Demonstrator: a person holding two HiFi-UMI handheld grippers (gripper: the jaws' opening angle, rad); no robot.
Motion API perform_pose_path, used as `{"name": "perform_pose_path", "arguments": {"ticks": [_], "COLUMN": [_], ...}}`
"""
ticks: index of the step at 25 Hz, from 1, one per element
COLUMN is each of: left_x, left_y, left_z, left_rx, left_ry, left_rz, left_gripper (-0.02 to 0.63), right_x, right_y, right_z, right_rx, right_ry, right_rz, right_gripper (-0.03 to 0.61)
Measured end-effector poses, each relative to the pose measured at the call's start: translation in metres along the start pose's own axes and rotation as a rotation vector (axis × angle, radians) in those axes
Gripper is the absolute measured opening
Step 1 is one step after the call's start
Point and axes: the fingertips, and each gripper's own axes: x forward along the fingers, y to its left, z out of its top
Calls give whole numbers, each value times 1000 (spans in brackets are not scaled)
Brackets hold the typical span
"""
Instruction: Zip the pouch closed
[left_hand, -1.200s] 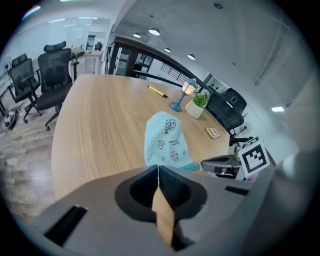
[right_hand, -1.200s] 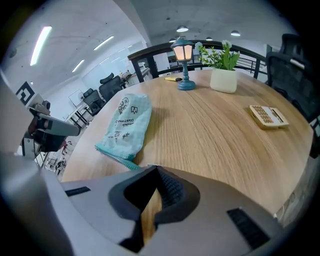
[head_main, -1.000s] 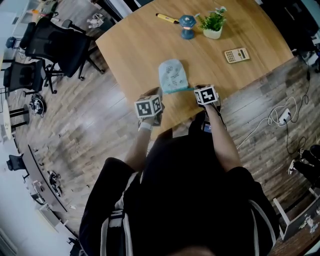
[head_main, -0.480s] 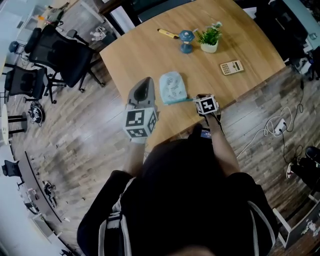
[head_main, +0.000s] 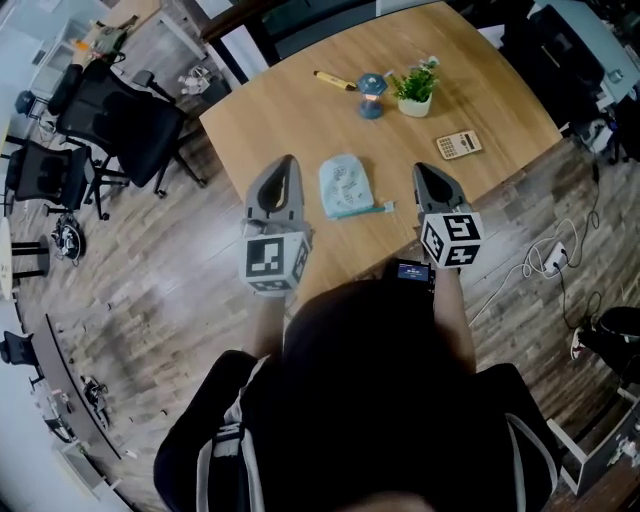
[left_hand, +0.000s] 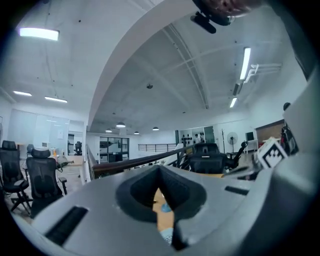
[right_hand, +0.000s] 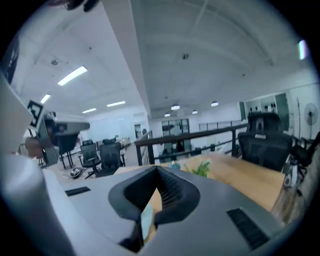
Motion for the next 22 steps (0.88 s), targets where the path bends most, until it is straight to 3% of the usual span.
{"name": "perform_pose_path", "arguments": {"ticks": [3, 7, 22], "left_x": [-9, -15, -24], "left_y": [1, 4, 7], "left_z": [12, 23, 21], "left_rx": [11, 6, 4], "left_ry": [-25, -52, -84], "left_rz": [2, 3, 15], "left_gripper": [-1, 0, 0], "right_x": [-58, -99, -111], "right_y": [4, 9, 16], "right_z": [91, 143, 139], "right_rx": [-93, -181, -190], "right_ry": [-219, -361, -357], "right_rz": [-79, -142, -172], "right_gripper": [15, 15, 15]}}
